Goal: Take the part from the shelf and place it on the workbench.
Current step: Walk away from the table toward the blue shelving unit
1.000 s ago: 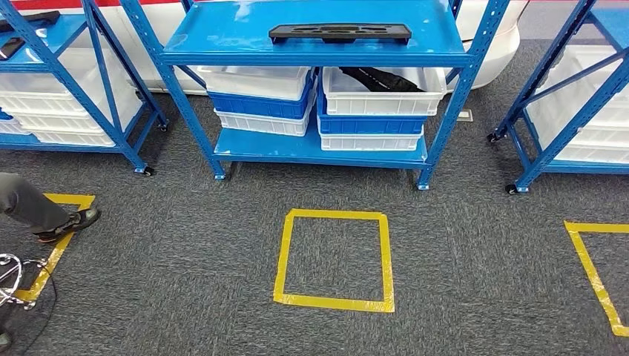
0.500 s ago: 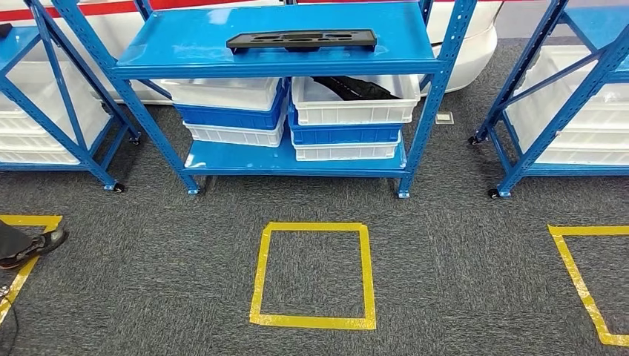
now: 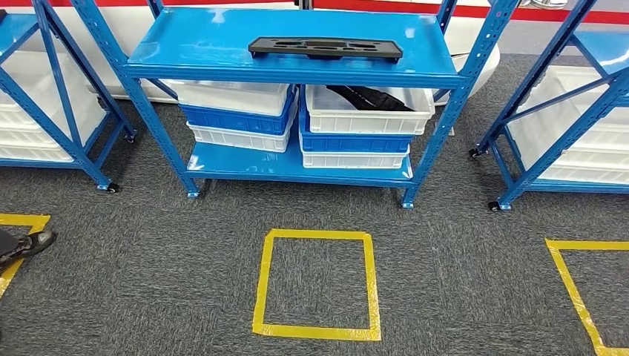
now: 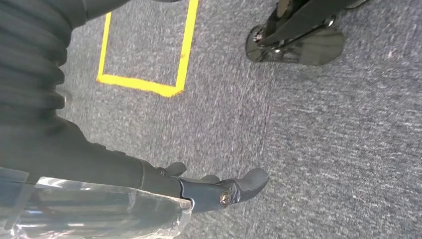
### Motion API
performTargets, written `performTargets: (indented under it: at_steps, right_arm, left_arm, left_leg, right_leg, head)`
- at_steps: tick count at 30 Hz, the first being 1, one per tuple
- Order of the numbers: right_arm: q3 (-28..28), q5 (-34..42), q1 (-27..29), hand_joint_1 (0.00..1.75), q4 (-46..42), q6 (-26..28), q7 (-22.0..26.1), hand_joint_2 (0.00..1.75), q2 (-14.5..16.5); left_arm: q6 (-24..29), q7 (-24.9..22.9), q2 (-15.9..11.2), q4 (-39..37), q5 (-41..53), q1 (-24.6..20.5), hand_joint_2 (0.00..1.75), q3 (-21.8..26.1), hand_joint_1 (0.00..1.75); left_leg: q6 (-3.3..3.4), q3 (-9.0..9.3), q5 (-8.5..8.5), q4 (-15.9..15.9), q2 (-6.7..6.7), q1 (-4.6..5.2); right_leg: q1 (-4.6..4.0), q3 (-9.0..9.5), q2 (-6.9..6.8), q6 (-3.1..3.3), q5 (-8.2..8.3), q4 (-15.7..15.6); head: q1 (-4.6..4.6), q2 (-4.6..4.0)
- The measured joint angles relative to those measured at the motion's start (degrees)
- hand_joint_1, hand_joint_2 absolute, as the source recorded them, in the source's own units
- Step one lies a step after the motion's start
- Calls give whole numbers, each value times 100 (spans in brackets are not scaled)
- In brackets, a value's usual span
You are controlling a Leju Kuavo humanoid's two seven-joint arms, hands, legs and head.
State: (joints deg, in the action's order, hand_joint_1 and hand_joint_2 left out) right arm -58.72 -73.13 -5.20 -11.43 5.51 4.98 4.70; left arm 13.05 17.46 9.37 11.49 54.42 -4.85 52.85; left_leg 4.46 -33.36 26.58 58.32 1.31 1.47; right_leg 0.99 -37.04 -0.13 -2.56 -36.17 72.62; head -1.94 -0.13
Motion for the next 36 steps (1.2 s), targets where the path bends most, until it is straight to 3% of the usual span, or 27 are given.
performTargets:
  at_steps: [2, 4, 6, 8, 10, 12, 14, 15, 16, 18, 20, 22, 24, 25, 26, 28, 30, 36]
  right_arm:
    - [-1, -4, -2, 0, -1, 4, -1, 175, -19]
    - [-1, -16, -8, 0, -3, 4, -4, 175, -44]
    - [-1, -32, -16, 0, -7, 4, -8, 175, -59]
    - [0, -42, -21, 0, -10, -5, -12, 175, -53]
    - [0, -44, -23, 0, -16, -17, -13, 175, -45]
    - [-1, -47, -24, 0, -21, -20, -13, 175, -49]
    - [-1, -52, -22, 0, -22, -20, -12, 175, -50]
    - [-1, -55, -20, 0, -22, -20, -12, 175, -50]
    - [-1, -56, -18, 0, -22, -20, -11, 175, -49]
    - [-1, -57, -15, 0, -23, -19, -11, 175, -56]
    - [-1, -56, -18, 0, -27, -19, -11, 175, -55]
    - [-1, -50, -23, 0, -28, -18, -9, 175, -44]
    - [-1, -45, -23, 0, -28, -16, -2, 175, -38]
    - [-1, -44, -22, 0, -28, -15, 3, 175, -38]
    - [-1, -44, -19, 0, -28, -14, 6, 175, -39]
    - [-1, -44, -12, 0, -28, -12, 9, 175, -46]
    - [-1, -44, -17, 0, -28, -10, 9, 175, -46]
    - [-1, -33, -23, 0, -28, 4, 7, 175, -52]
  left_arm:
    - [1, -9, 16, -2, 0, 1, 0, 0, 0]
    - [9, -32, 38, -8, -2, 0, 0, 0, 0]
    - [18, -60, 49, -12, -8, 3, 0, 0, 0]
    - [23, -76, 41, -9, -16, 8, 0, 1, 0]
    - [26, -80, 34, -7, -20, 11, 0, 3, 0]
    - [26, -80, 37, -8, -24, 13, 0, 5, 0]
    - [25, -80, 36, -8, -34, 17, 0, 7, 0]
    - [24, -79, 34, -8, -39, 19, 0, 8, 0]
    - [24, -78, 31, -8, -43, 20, 0, 10, 0]
    - [23, -75, 31, -10, -47, 17, 0, 13, 0]
    - [20, -66, 32, -13, -48, 9, 0, 14, 0]
    - [16, -52, 25, -14, -46, 9, 0, 16, 0]
    - [9, -41, 16, -14, -46, 14, 0, 19, 0]
    - [6, -36, 14, -14, -45, 14, 0, 21, 0]
    - [3, -32, 14, -14, -45, 14, 0, 22, 0]
    - [5, -28, 17, -15, -42, 11, 0, 24, 0]
    - [12, -34, 16, -15, -38, 11, 0, 26, 0]
    - [22, -55, 11, -16, -23, 14, 0, 28, 0]
  left_leg:
    - [30, 50, 37, 1, 35, 58]
    - [30, 81, 73, 12, 66, 110]
    - [13, 81, 90, 22, 81, 127]
    - [-26, 72, 125, 50, 71, 129]
    - [-134, -33, 308, 318, 24, 88]
    - [-281, -334, 608, 929, -26, -45]
    - [-418, -617, 718, 1397, -64, -196]
    - [-484, -634, 627, 1377, -87, -264]
    - [-546, -539, 448, 1156, -109, -328]
    - [-666, -178, 108, 453, -141, -411]
    - [-645, 32, 41, 69, -116, -395]
    - [-499, 43, 80, 45, -79, -315]
    - [-360, 51, 51, 13, -72, -276]
    - [-313, 57, 37, -3, -67, -257]
    - [-284, 62, 31, -9, -61, -232]
    - [-259, 75, 49, -6, -41, -143]
    - [-219, 86, 60, -7, -21, -95]
    - [-188, 81, 65, -7, -12, -92]
  right_leg:
    - [-95, 257, 18, 8, 390, -705]
    - [-167, 494, 33, 101, 682, -1290]
    - [-183, 544, 23, 176, 746, -1401]
    - [-110, 588, 9, 215, 772, -1456]
    - [-21, 651, -9, 259, 791, -1516]
    - [9, 682, -26, 278, 788, -1529]
    - [57, 694, -33, 264, 775, -1527]
    - [94, 703, -34, 243, 763, -1525]
    - [137, 720, -34, 210, 747, -1523]
    - [189, 764, -32, 106, 708, -1517]
    - [179, 771, -31, -26, 679, -1528]
    - [170, 786, -35, -154, 683, -1585]
    - [199, 792, -34, -217, 643, -1552]
    - [200, 767, -35, -174, 597, -1495]
    - [192, 754, -24, -89, 594, -1490]
    - [169, 760, 8, -9, 664, -1569]
    - [177, 793, 29, -66, 729, -1648]
    - [181, 834, 27, -104, 750, -1722]
  head:
    - [-2, 0]
    - [-15, 0]
    - [-27, 0]
    - [-26, 0]
    - [-43, 0]
    - [-62, 0]
    - [-60, 0]
    - [-62, 0]
    - [-62, 0]
    - [-77, 0]
    - [-90, 0]
    - [-90, 0]
    - [-81, 0]
    - [-69, 0]
    - [-50, 0]
    - [-33, 0]
    - [-33, 0]
    - [-23, 0]
